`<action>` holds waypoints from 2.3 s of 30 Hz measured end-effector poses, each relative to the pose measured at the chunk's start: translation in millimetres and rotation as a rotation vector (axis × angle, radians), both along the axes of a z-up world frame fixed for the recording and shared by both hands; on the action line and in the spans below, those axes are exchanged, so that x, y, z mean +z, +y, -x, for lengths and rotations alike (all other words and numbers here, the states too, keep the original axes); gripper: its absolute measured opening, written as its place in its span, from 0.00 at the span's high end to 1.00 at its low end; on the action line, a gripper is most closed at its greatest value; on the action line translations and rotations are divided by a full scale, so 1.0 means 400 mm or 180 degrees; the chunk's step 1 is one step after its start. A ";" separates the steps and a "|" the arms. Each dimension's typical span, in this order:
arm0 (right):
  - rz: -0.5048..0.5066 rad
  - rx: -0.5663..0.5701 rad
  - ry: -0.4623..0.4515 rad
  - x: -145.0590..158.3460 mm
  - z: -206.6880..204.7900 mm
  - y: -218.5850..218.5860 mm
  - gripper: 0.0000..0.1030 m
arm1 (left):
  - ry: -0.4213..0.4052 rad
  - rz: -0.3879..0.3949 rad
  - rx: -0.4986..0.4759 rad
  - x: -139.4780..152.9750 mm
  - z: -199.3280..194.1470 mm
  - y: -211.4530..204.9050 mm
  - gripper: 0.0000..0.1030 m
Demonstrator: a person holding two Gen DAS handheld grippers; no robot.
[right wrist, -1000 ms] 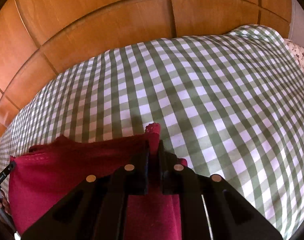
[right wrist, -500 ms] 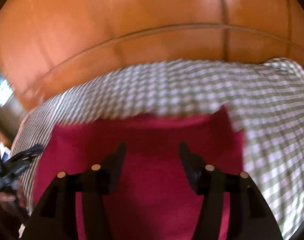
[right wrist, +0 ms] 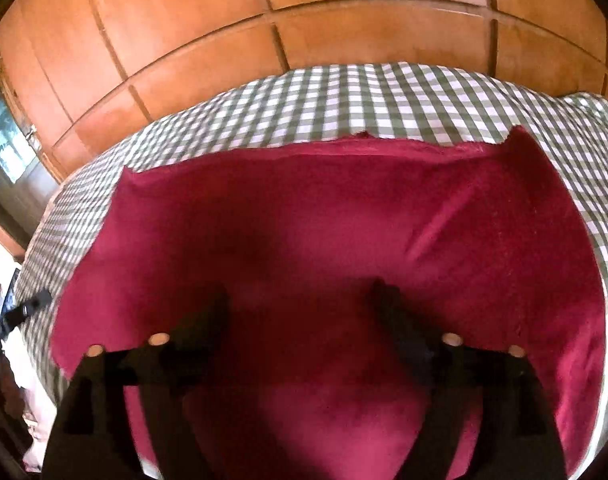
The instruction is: Fold small clothes
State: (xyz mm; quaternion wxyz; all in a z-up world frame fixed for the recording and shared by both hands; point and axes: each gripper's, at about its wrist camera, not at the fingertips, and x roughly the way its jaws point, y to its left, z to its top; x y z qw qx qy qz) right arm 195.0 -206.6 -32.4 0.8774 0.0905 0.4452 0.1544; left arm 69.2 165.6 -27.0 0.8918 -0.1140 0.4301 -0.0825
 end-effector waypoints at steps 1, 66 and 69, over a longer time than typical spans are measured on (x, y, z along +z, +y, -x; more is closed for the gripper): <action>0.0000 0.0078 -0.0025 0.014 0.015 0.008 0.19 | 0.0010 0.0023 -0.0033 -0.004 0.016 -0.007 0.61; 0.0105 -0.0025 -0.0416 0.113 0.158 -0.073 0.02 | -0.0554 -0.0855 0.0171 0.070 -0.065 -0.220 0.45; 0.0083 -0.0163 -0.0358 0.111 0.125 -0.118 0.02 | -0.0553 -0.0888 0.0094 0.065 -0.048 -0.244 0.45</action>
